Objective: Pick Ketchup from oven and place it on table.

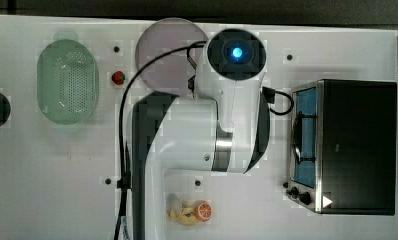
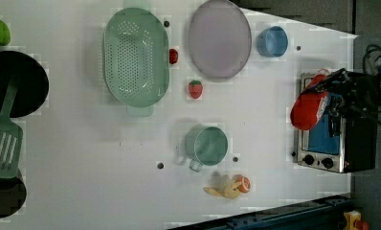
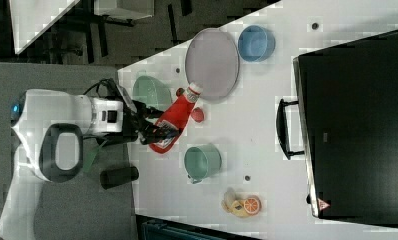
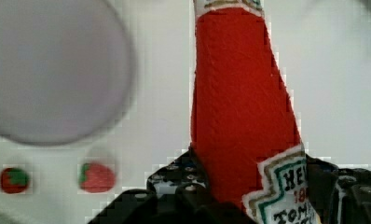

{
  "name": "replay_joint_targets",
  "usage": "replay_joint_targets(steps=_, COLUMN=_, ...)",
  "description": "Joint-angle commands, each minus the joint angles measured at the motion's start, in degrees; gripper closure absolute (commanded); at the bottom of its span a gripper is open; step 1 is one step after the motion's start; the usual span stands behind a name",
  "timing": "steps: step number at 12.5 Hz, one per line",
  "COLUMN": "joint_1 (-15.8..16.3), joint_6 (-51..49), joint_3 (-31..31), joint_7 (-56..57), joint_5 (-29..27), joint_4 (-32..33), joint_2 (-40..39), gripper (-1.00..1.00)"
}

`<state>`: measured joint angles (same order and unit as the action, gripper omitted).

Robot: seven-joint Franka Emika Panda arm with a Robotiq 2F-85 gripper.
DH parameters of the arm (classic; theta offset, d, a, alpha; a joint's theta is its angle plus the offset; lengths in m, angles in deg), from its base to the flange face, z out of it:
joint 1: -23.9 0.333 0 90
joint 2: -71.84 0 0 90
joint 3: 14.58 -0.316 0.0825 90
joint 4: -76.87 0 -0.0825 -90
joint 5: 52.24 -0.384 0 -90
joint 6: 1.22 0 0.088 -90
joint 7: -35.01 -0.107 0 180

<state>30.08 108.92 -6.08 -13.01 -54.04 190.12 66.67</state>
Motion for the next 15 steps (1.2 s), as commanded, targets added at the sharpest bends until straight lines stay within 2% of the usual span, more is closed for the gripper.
replay_joint_targets(steps=1, joint_1=0.9, joint_6=7.6, joint_3=1.2, joint_7=0.2, joint_5=-0.3, joint_4=5.9, joint_2=-0.4, gripper=-0.21)
replay_joint_targets(steps=4, joint_1=0.9, joint_6=18.2, joint_3=0.9, joint_7=0.2, joint_5=-0.3, joint_4=12.6, joint_2=-5.0, gripper=-0.21)
replay_joint_targets(steps=5, joint_1=0.9, joint_6=24.6, joint_3=0.9, joint_7=0.2, joint_5=-0.3, joint_4=14.3, joint_2=-10.1, gripper=-0.21)
replay_joint_targets(steps=9, joint_1=1.0, joint_6=33.3, joint_3=0.8, joint_7=0.1, joint_5=-0.4, joint_4=14.5, joint_2=-17.3, gripper=-0.24)
replay_joint_targets(steps=11, joint_1=1.0, joint_6=34.0, joint_3=0.7, joint_7=0.0, joint_5=-0.4, joint_4=15.1, joint_2=-18.2, gripper=-0.61)
replay_joint_targets(steps=12, joint_1=1.0, joint_6=34.3, joint_3=0.7, joint_7=-0.4, joint_5=-0.4, joint_4=15.2, joint_2=-18.1, gripper=-0.99)
replay_joint_targets(steps=15, joint_1=1.0, joint_6=32.0, joint_3=0.6, joint_7=-3.7, joint_5=-0.4, joint_4=11.3, joint_2=-10.1, gripper=-1.00)
